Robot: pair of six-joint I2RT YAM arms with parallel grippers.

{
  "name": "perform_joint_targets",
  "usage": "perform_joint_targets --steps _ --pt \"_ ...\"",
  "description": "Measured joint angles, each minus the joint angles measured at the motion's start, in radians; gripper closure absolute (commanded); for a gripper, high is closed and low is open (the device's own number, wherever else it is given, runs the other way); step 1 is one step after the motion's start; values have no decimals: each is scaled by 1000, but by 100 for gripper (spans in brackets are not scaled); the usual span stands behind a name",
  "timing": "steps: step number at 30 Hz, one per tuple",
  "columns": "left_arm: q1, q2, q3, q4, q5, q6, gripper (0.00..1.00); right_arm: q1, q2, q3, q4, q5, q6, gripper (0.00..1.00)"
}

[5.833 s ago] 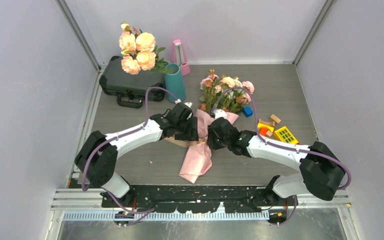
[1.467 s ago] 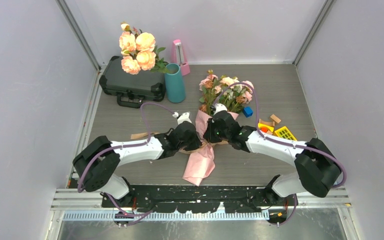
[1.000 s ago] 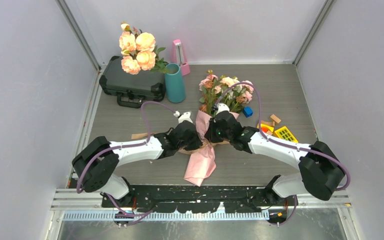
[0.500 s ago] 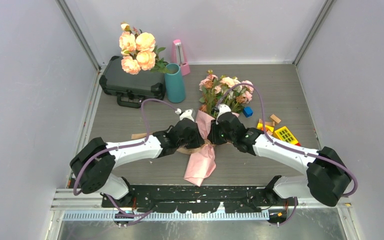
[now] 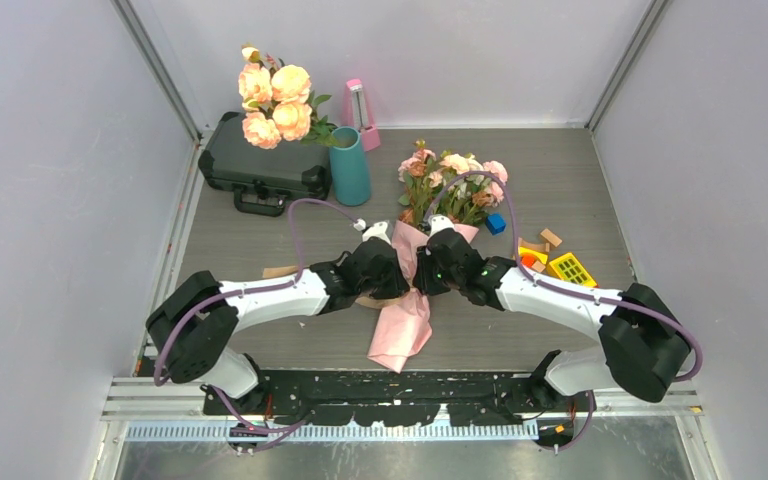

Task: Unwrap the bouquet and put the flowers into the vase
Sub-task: Untie the ribbon from the wrapping paper.

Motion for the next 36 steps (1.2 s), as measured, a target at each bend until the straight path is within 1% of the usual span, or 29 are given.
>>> perform_joint_targets --steps 7,20,28,30,33,34,36 --pt "0 8 0 0 0 0 90 6 19 0 1 6 0 83" --pt "0 10 0 0 0 -1 91 21 30 0 -3 63 -12 81" --pt "0 12 0 0 0 -2 92 42 72 0 7 100 -24 80" --pt "0 14 0 0 0 -1 92 46 79 0 12 113 -25 81" --pt "0 14 0 0 0 -2 92 51 91 0 22 132 -25 92" --pt "0 14 0 0 0 -2 93 53 95 0 26 138 -25 98" --pt "0 14 0 0 0 -3 93 58 105 0 33 153 -24 100"
